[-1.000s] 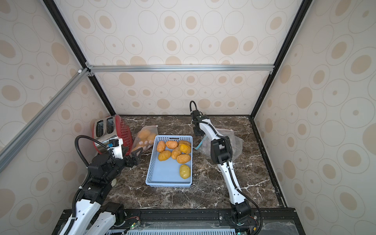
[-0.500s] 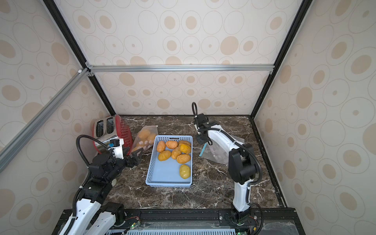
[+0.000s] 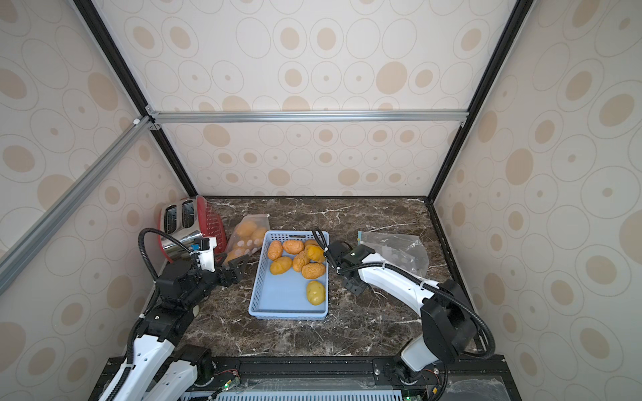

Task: Put the potatoes into a zipper bag and zip it
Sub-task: Adjust the zipper food storage bag at the center of the board, then pick up the zipper food storage bag.

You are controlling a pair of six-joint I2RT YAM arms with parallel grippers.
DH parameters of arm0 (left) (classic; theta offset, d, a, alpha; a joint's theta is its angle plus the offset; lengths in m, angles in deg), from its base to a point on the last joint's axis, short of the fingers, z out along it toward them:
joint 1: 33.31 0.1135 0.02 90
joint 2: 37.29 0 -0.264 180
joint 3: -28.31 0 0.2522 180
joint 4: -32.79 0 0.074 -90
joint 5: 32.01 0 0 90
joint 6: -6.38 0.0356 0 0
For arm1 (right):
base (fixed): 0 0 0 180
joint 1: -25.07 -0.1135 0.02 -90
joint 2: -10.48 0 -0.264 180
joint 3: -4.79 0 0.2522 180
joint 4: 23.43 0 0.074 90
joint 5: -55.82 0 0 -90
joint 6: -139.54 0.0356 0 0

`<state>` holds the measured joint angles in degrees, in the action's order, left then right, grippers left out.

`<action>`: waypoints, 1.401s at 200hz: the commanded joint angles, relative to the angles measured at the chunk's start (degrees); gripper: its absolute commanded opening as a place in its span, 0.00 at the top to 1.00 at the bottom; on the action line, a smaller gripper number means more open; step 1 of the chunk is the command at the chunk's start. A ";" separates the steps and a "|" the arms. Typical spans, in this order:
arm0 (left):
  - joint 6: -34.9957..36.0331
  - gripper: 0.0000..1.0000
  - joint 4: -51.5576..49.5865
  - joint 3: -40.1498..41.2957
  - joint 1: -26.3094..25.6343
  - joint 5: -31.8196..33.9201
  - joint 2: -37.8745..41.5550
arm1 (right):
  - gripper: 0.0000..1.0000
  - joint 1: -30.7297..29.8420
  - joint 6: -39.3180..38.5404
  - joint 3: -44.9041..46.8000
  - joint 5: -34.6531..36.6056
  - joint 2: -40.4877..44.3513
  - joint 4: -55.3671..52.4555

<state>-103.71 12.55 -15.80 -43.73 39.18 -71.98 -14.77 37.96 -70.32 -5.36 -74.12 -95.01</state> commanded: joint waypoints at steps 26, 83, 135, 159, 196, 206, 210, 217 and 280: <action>-0.32 0.11 -0.03 -0.23 -0.66 0.96 0.40 | 0.49 -1.30 2.29 1.08 9.33 8.51 -7.81; -0.17 0.11 -0.36 -0.24 -0.85 1.91 1.45 | 0.41 -0.89 21.29 -7.13 -1.27 7.70 8.96; 0.13 0.11 -0.55 -0.31 -0.84 2.23 1.74 | 0.42 5.16 34.31 -20.56 -0.90 -16.52 4.01; 0.19 0.11 -0.73 -0.40 -0.89 2.71 2.05 | 0.43 7.46 36.34 -24.06 -1.25 -24.34 4.18; 0.32 0.11 -0.90 -0.41 -0.97 3.12 2.32 | 0.43 8.83 37.22 -26.49 -1.04 -32.12 5.19; 0.32 0.11 -0.97 -0.36 -1.01 3.20 2.42 | 0.44 9.08 37.37 -26.55 -0.43 -33.35 5.56; 0.32 0.11 -0.90 -0.33 -0.99 3.20 2.42 | 0.44 9.30 37.41 -26.62 -0.29 -33.80 5.73; 0.32 0.11 -0.90 -0.37 -1.01 3.17 2.43 | 0.44 9.47 37.54 -26.54 -0.01 -34.48 6.00; 0.31 0.11 -1.03 -0.33 -1.01 3.29 2.44 | 0.59 10.31 37.49 -25.28 0.51 -37.35 7.74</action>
<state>-103.71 12.05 -15.69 -44.36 41.84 -70.06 -4.98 74.09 -95.76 -5.93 -110.14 -87.23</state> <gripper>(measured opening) 0.893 0.443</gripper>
